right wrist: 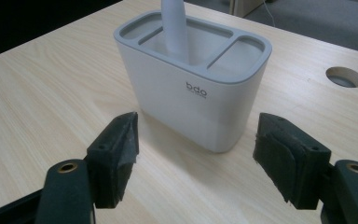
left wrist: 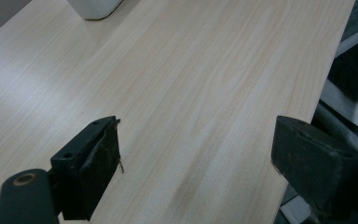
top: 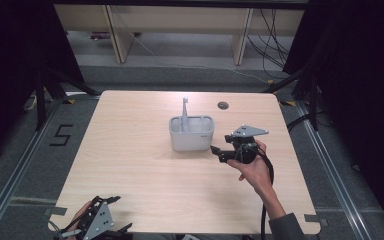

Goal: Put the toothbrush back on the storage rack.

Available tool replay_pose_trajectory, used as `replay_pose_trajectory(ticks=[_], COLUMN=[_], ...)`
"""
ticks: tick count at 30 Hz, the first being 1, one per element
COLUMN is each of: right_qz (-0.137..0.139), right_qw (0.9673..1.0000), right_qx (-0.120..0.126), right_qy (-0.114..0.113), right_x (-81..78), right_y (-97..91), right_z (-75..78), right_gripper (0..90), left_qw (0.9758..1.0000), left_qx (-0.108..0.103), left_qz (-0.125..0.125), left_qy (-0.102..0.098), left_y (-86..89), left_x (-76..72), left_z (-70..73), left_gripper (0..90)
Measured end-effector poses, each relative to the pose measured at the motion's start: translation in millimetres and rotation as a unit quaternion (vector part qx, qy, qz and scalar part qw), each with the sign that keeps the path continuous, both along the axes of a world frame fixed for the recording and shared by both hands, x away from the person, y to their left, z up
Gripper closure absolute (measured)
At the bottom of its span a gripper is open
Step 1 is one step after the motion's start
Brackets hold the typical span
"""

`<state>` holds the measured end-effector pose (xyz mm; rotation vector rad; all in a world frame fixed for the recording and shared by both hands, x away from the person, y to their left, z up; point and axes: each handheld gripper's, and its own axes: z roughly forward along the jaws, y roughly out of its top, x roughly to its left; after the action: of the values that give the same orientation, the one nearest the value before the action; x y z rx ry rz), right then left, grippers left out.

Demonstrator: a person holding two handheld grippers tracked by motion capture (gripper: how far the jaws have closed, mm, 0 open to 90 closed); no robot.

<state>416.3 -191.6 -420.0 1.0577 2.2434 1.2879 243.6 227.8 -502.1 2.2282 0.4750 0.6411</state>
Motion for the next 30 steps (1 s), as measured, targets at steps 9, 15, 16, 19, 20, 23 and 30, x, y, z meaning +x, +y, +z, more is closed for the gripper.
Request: replay_pose_trajectory(ticks=[9,15,16,19,20,23,30], right_qz=[-0.005,-0.006,-0.003,-0.012,-0.008,-0.001,0.0], right_qw=[1.0,0.9999,0.9999,0.9997,0.9999,0.9998,0.9995], right_qx=[0.003,0.004,-0.01,0.0,-0.006,-0.009,-0.015], right_qy=[0.005,0.009,-0.001,0.019,0.014,0.016,0.027], right_x=[-8.5,-14.1,-14.2,-19.3,-19.5,-19.9,-25.7], right_y=[-7.3,-9.8,-12.0,-11.4,-12.3,-13.1,-13.3], right_z=[-2.4,-6.0,-6.2,-9.4,-12.7,-15.6,-24.9], right_gripper=[30.9,30.8,30.8,30.7,30.7,30.7,30.4], left_qw=[1.0,1.0,1.0,0.9999,0.9999,0.9999,0.9999], left_qx=[0.007,0.0,0.004,0.011,0.012,0.011,0.01], left_qz=[0.0,-0.001,-0.002,-0.003,-0.002,-0.002,-0.002], left_qy=[-0.001,0.001,0.0,0.0,0.0,-0.001,0.0], left_y=[0.4,0.1,0.4,0.7,0.7,0.8,0.6], left_x=[0.6,-0.1,0.2,0.4,0.4,0.4,0.2], left_z=[0.2,-0.4,0.0,0.6,0.6,0.7,0.7], left_gripper=[14.9,14.9,14.9,14.9,14.9,14.9,14.9])
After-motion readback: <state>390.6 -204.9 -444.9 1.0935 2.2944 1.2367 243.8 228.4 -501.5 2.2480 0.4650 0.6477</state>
